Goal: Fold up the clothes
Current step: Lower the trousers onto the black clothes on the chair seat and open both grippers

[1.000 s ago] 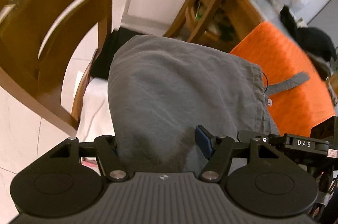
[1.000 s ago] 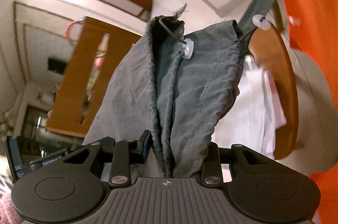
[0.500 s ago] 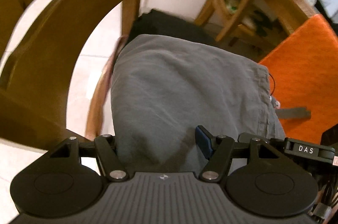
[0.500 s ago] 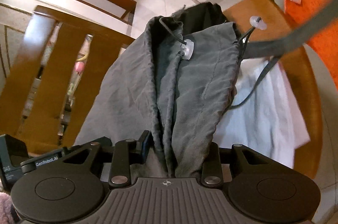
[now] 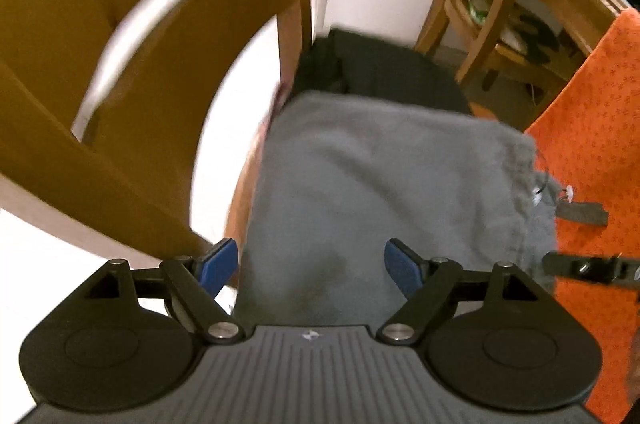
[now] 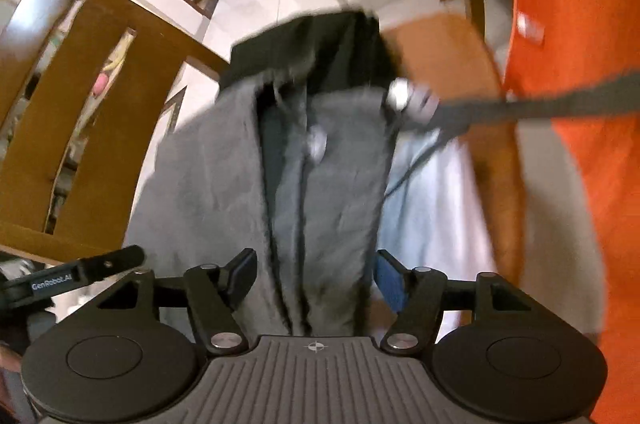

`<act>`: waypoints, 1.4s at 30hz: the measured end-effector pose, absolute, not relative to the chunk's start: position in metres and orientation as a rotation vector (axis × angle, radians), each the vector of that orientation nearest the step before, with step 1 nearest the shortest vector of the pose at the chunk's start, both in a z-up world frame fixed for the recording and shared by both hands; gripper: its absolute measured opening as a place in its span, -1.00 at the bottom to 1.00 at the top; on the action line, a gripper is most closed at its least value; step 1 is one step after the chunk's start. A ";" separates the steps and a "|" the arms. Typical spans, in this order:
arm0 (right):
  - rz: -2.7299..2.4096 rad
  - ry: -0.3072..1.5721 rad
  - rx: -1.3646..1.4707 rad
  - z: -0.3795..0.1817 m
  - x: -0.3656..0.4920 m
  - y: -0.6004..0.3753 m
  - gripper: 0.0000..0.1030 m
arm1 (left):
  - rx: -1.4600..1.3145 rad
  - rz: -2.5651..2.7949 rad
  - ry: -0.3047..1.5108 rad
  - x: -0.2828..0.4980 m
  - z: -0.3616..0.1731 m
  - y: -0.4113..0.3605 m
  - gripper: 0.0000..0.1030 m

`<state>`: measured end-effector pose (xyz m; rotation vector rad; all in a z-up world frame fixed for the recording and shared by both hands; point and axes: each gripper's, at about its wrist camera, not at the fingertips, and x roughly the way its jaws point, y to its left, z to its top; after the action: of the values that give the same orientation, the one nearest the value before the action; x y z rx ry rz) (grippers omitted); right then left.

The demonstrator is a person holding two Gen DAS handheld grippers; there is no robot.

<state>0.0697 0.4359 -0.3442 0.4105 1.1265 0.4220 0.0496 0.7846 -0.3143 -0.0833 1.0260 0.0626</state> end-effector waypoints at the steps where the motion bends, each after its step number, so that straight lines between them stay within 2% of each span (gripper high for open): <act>1: 0.423 1.106 0.375 -0.332 0.070 0.435 0.28 | -0.071 0.059 1.008 0.048 -0.307 0.782 0.66; 5: 0.451 1.051 0.252 -0.305 0.078 0.441 0.05 | -0.055 0.041 0.969 0.050 -0.290 0.772 0.66; 7: 0.479 1.040 0.215 -0.300 0.085 0.450 -0.20 | -0.062 0.029 0.960 0.057 -0.288 0.769 0.65; 8: 0.493 1.036 0.202 -0.299 0.087 0.456 -0.25 | -0.059 0.019 0.957 0.062 -0.290 0.767 0.58; 10: 0.523 1.029 0.179 -0.301 0.092 0.470 -0.46 | -0.060 -0.006 0.956 0.073 -0.295 0.764 0.39; 12: 0.542 1.018 0.150 -0.307 0.096 0.486 -0.49 | -0.082 -0.025 0.962 0.082 -0.305 0.764 -0.04; 14: 0.541 1.011 0.106 -0.314 0.103 0.501 -0.51 | -0.092 -0.034 0.979 0.093 -0.316 0.765 -0.34; 15: 0.532 1.014 0.088 -0.319 0.106 0.507 -0.51 | -0.092 -0.035 0.989 0.098 -0.323 0.765 -0.39; 20: 0.478 1.063 0.042 -0.352 0.122 0.517 -0.61 | -0.079 -0.028 1.033 0.112 -0.353 0.769 -0.40; 28: 0.493 1.134 0.112 -0.384 0.147 0.515 -0.65 | -0.101 -0.010 1.080 0.134 -0.392 0.780 -0.40; 33: 0.530 1.145 0.100 -0.370 0.150 0.513 -0.63 | -0.160 0.018 1.088 0.134 -0.374 0.785 -0.38; 38: 0.575 1.119 0.045 -0.321 0.142 0.504 -0.58 | -0.198 0.052 1.057 0.121 -0.325 0.780 -0.21; 42: 0.629 1.071 0.007 -0.264 0.129 0.489 -0.44 | -0.176 0.070 1.000 0.103 -0.273 0.760 0.19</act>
<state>0.1290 0.4886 -0.2636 0.0071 1.0707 0.6291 0.1026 0.7599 -0.2729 -0.1764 1.0001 0.0702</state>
